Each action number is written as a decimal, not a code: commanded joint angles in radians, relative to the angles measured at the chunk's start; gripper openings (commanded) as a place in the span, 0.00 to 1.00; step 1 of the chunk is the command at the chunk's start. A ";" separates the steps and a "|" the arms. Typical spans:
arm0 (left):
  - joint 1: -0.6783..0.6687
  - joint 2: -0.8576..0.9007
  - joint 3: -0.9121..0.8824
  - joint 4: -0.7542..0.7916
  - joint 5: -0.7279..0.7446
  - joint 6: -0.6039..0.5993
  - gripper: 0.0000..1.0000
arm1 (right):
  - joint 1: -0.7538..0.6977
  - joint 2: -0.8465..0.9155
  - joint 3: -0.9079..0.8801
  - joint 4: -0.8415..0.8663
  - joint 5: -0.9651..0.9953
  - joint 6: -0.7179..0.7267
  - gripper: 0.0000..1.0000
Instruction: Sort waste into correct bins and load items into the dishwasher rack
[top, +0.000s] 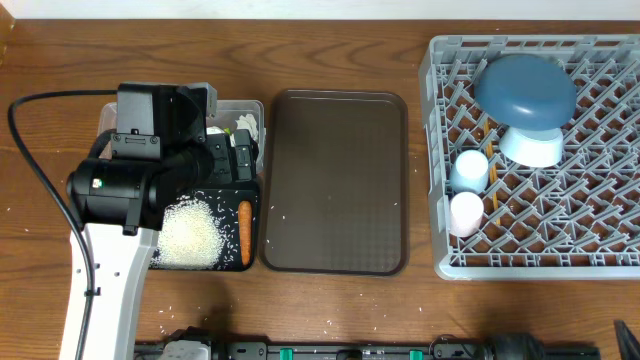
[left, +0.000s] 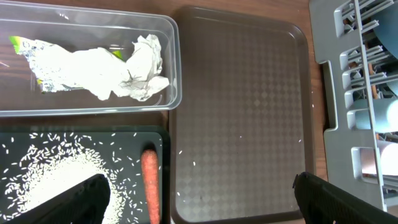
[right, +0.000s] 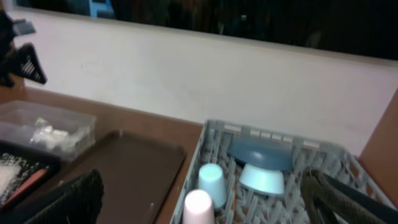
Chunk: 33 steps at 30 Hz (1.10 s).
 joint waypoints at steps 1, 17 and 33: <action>0.005 0.001 0.002 -0.001 -0.010 -0.002 0.96 | -0.009 -0.004 -0.099 0.093 0.012 -0.006 0.99; 0.005 0.001 0.002 -0.001 -0.010 -0.002 0.97 | -0.011 -0.004 -0.648 0.614 0.008 -0.006 0.99; 0.005 0.001 0.002 -0.001 -0.010 -0.002 0.97 | -0.009 -0.006 -1.151 1.115 0.082 0.143 0.99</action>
